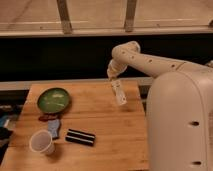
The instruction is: Stand the bottle upright
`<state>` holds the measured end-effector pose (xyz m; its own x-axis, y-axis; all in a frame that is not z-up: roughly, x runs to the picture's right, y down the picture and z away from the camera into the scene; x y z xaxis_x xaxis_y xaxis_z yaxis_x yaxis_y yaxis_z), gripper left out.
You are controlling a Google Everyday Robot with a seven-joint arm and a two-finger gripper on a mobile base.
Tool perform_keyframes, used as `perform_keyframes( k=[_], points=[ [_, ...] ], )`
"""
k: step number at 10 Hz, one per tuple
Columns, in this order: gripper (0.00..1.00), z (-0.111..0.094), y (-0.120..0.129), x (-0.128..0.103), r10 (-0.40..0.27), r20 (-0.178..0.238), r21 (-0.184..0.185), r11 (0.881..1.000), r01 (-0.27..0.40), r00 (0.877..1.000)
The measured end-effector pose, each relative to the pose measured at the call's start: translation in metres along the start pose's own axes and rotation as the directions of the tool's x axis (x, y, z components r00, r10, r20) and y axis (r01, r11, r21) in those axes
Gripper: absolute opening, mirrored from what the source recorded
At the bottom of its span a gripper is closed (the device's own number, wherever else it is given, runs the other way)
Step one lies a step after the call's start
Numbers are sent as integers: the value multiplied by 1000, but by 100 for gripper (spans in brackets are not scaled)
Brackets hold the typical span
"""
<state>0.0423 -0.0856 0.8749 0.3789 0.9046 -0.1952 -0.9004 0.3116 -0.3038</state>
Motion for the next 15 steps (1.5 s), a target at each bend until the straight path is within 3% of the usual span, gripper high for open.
perform_keyframes(
  k=[7, 11, 15],
  points=[
    [0, 14, -4, -35, -34, 43, -16, 999, 34, 998],
    [0, 16, -15, -54, -27, 122, -45, 998, 33, 992],
    [0, 13, -22, -52, 2, 214, -83, 996, 16, 977]
  ],
)
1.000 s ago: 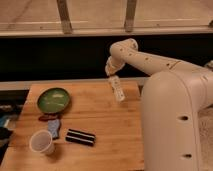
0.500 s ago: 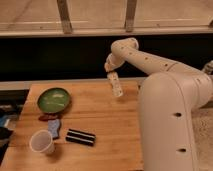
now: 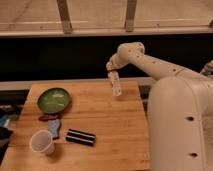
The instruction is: Stand the bottle upright
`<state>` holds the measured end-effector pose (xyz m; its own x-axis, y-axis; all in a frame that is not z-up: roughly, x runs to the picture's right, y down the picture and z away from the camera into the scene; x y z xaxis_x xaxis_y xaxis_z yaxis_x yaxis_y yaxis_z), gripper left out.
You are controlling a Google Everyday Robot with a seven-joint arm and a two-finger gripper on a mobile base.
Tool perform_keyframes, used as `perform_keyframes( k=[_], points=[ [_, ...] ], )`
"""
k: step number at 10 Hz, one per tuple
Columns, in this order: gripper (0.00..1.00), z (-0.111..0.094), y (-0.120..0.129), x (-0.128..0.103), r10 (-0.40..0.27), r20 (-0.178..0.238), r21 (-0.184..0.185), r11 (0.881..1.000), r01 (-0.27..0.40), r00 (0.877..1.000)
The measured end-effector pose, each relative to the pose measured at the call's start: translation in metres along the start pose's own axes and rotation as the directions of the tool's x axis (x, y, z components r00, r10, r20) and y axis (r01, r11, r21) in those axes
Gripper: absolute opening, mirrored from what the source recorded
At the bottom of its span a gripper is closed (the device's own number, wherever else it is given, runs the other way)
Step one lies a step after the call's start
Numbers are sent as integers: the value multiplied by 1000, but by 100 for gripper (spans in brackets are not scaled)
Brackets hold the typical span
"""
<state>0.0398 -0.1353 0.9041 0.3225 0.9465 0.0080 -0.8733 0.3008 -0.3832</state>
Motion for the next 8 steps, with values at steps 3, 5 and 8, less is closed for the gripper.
perform_keyframes(
  k=[3, 5, 8],
  points=[
    [0, 1, 4, -1, -2, 8, -5, 1000, 2, 1000],
    [0, 1, 3, -1, -2, 8, -5, 1000, 2, 1000],
    [0, 3, 4, -2, -8, 12, -2, 1000, 8, 1000]
  ],
)
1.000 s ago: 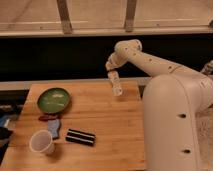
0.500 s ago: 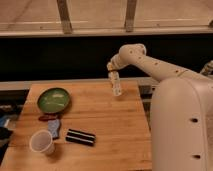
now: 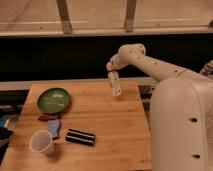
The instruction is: Stand the bottle upright
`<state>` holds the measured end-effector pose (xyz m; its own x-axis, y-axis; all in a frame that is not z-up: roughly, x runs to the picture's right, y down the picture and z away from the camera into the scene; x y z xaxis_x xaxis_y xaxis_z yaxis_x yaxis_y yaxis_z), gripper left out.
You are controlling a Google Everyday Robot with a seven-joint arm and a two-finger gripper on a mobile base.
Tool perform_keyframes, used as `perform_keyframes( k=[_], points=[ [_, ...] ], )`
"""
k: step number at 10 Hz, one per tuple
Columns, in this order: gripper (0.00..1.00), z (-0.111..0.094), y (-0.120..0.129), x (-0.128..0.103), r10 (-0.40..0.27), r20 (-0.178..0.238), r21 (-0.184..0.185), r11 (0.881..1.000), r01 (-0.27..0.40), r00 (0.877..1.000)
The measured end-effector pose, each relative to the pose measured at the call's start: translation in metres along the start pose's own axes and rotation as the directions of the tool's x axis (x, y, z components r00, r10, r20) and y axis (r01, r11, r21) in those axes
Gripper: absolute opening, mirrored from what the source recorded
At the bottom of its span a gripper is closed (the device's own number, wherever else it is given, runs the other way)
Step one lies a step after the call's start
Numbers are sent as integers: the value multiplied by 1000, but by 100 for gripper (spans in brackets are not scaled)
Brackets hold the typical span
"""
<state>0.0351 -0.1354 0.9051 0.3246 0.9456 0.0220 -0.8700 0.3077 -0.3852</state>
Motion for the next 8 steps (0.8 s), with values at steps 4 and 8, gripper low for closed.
perform_keyframes(
  k=[4, 8],
  points=[
    [0, 3, 0, -7, -33, 52, -29, 999, 35, 998],
    [0, 10, 8, -12, -68, 66, -47, 996, 71, 996]
  ],
)
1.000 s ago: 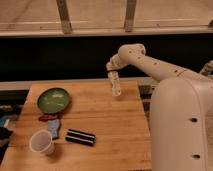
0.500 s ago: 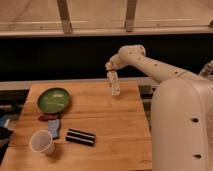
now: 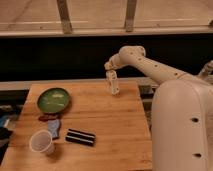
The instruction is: Stand the bottle upright
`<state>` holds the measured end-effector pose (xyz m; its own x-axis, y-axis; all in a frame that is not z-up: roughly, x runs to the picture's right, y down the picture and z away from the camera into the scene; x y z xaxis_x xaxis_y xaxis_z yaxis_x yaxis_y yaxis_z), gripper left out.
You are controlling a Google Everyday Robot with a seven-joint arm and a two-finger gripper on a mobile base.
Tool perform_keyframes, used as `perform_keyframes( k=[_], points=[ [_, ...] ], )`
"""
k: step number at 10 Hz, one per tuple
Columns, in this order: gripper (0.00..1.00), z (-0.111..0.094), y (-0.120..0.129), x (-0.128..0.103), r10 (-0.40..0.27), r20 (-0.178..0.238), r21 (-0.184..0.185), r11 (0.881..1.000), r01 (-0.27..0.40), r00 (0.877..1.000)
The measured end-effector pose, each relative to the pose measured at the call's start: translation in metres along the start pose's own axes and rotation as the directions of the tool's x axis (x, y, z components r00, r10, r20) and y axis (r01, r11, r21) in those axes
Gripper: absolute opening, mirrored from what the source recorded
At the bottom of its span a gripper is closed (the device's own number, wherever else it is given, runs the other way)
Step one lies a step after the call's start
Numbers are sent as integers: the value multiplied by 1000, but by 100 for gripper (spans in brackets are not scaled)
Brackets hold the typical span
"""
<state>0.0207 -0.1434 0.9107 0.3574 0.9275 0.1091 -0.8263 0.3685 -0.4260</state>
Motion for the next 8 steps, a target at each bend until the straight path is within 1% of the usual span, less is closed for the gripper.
perform_keyframes(
  k=[3, 7, 8],
  points=[
    [0, 11, 8, -2, -21, -17, -9, 1000, 21, 1000],
    [0, 30, 19, -6, -57, -57, -24, 998, 56, 997],
    [0, 33, 20, -7, -57, -56, -28, 998, 55, 997]
  ],
)
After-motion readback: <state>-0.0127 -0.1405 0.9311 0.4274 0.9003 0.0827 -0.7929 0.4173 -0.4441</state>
